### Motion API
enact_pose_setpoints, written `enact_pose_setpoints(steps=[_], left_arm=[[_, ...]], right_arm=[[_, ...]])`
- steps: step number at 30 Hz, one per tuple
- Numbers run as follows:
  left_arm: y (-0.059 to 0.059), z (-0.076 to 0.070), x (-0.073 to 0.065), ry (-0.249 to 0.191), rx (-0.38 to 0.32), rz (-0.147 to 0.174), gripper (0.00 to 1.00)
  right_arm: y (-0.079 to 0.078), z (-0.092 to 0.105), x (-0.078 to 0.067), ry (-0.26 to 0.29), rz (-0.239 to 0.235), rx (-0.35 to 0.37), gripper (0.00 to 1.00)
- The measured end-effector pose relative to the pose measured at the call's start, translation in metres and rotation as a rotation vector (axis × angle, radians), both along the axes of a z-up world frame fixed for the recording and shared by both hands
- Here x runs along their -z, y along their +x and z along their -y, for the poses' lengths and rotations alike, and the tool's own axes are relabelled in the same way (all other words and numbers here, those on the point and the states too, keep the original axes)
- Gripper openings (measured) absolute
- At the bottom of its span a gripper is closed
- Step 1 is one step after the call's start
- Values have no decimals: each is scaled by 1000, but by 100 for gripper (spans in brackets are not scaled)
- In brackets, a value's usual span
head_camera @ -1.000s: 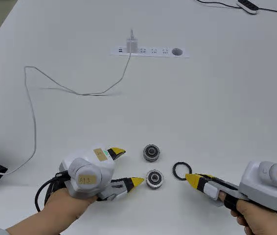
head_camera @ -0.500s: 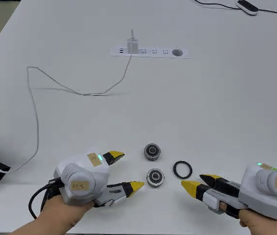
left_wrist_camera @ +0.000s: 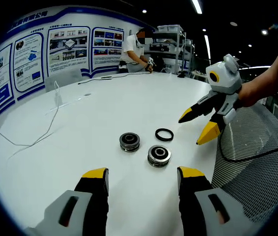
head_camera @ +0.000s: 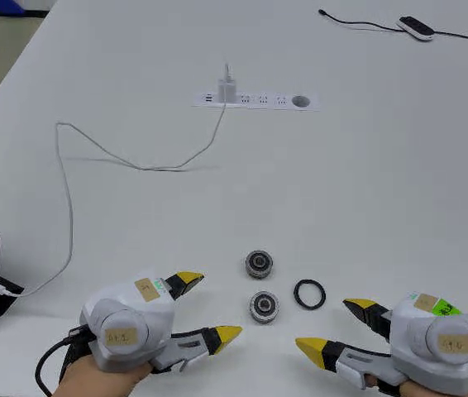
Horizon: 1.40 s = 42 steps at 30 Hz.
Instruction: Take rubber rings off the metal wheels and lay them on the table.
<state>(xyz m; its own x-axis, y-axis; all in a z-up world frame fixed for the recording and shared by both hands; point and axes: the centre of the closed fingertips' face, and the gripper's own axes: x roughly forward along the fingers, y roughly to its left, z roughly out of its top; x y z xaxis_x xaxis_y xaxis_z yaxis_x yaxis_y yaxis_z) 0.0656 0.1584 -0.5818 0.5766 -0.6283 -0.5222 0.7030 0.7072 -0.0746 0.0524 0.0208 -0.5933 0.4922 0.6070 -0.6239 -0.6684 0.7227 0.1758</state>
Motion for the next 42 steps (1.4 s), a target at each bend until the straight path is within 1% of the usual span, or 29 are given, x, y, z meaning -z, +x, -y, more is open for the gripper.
enact_pose_setpoints(steps=[4, 8, 10, 12, 15, 16, 17, 20, 21, 25, 27, 28, 30, 32, 37, 42], left_arm=[[-3, -6, -2, -7, -21, 0, 62], [-6, -10, -3, -16, -41, -2, 64], [-9, -11, -3, -19, -50, 1, 66], [-13, -12, -3, -22, -54, -1, 68], [-21, -10, -2, -17, -47, -3, 70], [-23, -10, -3, -11, -44, 5, 71], [-24, -11, -2, -10, -47, 4, 72], [-24, -15, 1, -11, -58, -4, 76], [-24, -17, 0, -8, -65, 2, 77], [-23, -21, 0, -3, -81, 9, 79], [-24, -20, -1, -5, -82, 6, 80], [-23, -20, -2, -3, -84, 12, 80], [-24, -20, -3, -3, -86, 10, 81], [-23, -20, -3, -2, -86, 16, 82], [-25, -20, -2, -3, -84, 9, 81], [-25, -21, -3, -3, -86, 13, 81]], right_arm=[[-1, 1, -2, -27, 38, -24, 71], [-2, 4, 0, -39, 43, -34, 76], [-4, 5, 0, -53, 53, -48, 78], [-5, 5, 0, -65, 58, -64, 82], [-9, 2, 0, -72, 68, -88, 87], [-10, 2, -1, -76, 80, -97, 88], [-10, 1, -2, -78, 93, -101, 89], [-10, -1, -3, -84, 109, -102, 92], [-10, -1, -3, -85, 114, -99, 94], [-13, -1, 0, -101, 105, -103, 95], [-15, 0, 1, -108, 100, -105, 95], [-15, 0, 2, -108, 101, -105, 95], [-16, 1, 1, -109, 101, -105, 95], [-16, 1, 1, -107, 102, -100, 95], [-14, 2, -2, -101, 106, -91, 94], [-13, 4, -2, -97, 100, -75, 93]])
